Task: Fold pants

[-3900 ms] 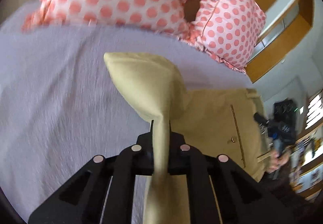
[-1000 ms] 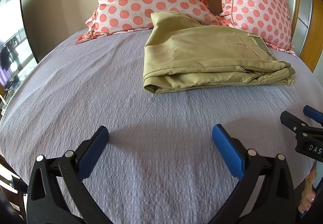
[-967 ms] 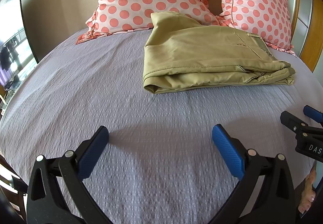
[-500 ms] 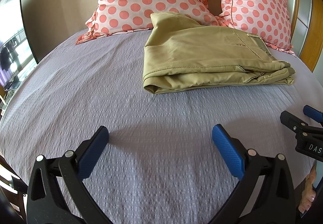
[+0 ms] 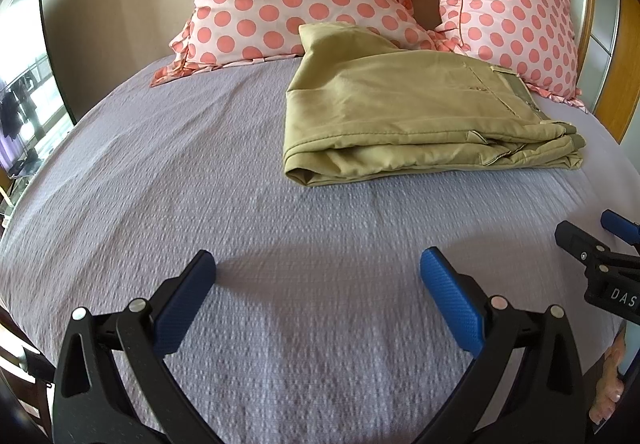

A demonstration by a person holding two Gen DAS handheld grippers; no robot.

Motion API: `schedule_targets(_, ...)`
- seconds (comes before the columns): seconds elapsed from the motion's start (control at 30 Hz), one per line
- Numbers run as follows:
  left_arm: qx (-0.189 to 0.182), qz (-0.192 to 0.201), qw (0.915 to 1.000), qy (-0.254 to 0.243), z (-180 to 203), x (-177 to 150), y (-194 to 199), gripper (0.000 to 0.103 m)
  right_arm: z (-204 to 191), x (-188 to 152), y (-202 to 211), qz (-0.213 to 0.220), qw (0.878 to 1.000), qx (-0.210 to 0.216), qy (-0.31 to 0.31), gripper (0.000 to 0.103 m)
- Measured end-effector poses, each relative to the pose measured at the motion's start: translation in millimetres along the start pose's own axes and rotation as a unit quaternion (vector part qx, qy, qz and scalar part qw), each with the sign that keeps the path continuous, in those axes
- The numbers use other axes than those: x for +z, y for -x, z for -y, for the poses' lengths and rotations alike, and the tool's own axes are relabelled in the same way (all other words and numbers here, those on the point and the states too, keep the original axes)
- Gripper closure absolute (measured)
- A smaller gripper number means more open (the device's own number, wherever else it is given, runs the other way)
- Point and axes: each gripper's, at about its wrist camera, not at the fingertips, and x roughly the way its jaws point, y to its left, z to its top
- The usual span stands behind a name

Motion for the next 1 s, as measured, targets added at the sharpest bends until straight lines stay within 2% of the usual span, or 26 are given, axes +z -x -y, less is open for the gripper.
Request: schedule_targets(1.0,-0.002,-0.022,0.9997,0.003,0.8,4.5,-5.6,0.002,-0.1,-0.2,-0.1,0.0,1.0,0.0,0.0,0.001)
